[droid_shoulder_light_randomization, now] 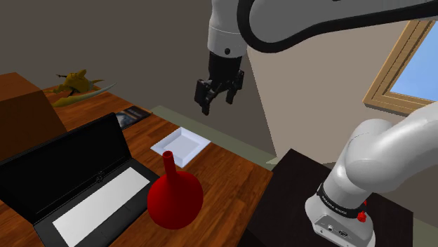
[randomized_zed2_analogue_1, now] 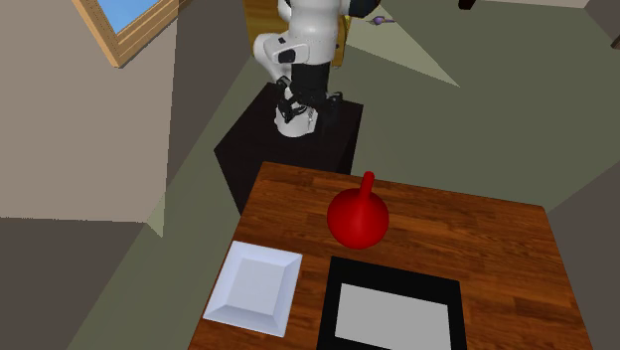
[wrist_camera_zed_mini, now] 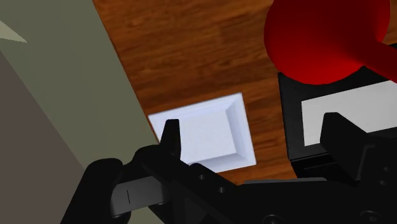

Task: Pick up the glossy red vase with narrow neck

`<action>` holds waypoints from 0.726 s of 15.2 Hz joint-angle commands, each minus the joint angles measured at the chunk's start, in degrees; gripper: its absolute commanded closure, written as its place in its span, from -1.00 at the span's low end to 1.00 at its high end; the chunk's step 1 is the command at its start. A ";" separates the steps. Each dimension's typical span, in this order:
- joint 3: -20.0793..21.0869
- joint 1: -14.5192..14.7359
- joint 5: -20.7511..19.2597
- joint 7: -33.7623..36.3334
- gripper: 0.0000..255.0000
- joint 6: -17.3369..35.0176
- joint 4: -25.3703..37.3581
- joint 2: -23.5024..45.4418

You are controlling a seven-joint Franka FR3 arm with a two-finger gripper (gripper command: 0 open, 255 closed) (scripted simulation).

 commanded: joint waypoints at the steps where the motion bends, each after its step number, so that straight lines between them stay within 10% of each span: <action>1: 2.55 0.11 0.07 2.67 -1.00 1.51 1.34 2.84; 11: 15.70 -0.73 -6.70 18.38 -1.00 7.22 12.57 21.55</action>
